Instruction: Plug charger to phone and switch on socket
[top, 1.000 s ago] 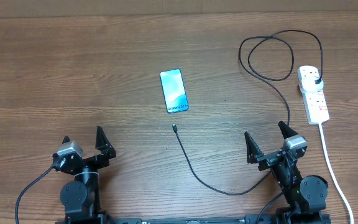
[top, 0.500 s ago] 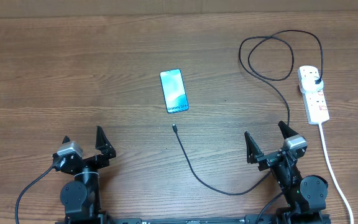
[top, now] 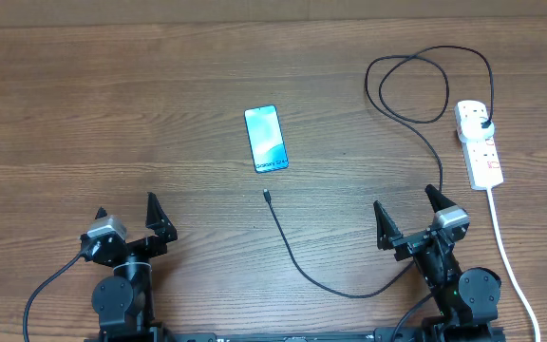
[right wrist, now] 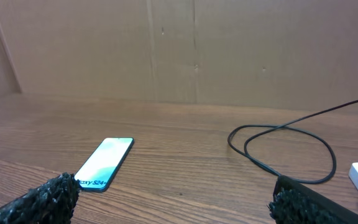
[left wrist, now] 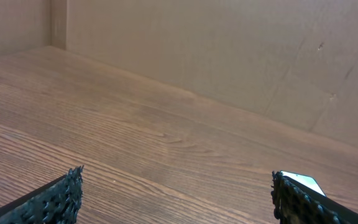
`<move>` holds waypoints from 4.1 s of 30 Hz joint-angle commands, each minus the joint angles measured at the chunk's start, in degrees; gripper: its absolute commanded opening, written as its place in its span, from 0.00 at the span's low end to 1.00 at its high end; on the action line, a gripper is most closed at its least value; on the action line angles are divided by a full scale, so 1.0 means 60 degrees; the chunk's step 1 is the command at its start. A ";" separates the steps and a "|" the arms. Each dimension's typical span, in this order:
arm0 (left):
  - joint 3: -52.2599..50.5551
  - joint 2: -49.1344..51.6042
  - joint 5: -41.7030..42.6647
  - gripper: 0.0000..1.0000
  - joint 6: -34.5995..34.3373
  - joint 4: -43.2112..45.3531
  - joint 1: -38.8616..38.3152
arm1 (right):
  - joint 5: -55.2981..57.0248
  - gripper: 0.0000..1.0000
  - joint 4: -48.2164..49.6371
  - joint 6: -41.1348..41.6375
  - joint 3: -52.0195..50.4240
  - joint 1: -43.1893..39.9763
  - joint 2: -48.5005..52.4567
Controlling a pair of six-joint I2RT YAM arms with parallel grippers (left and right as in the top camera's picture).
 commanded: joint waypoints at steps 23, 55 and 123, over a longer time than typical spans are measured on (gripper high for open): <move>-0.0033 -0.0080 -0.0098 1.00 0.0040 0.0007 0.0040 | 0.0102 1.00 0.0044 -0.0004 -0.0102 0.0062 -0.0087; -0.0033 -0.0080 -0.0098 0.99 0.0040 0.0007 0.0040 | 0.0098 1.00 0.0044 -0.0004 -0.0102 0.0062 -0.0087; 0.6178 0.6065 0.2320 1.00 0.1020 -0.3883 -0.2076 | 0.0102 1.00 0.0044 -0.0004 -0.0102 0.0062 -0.0087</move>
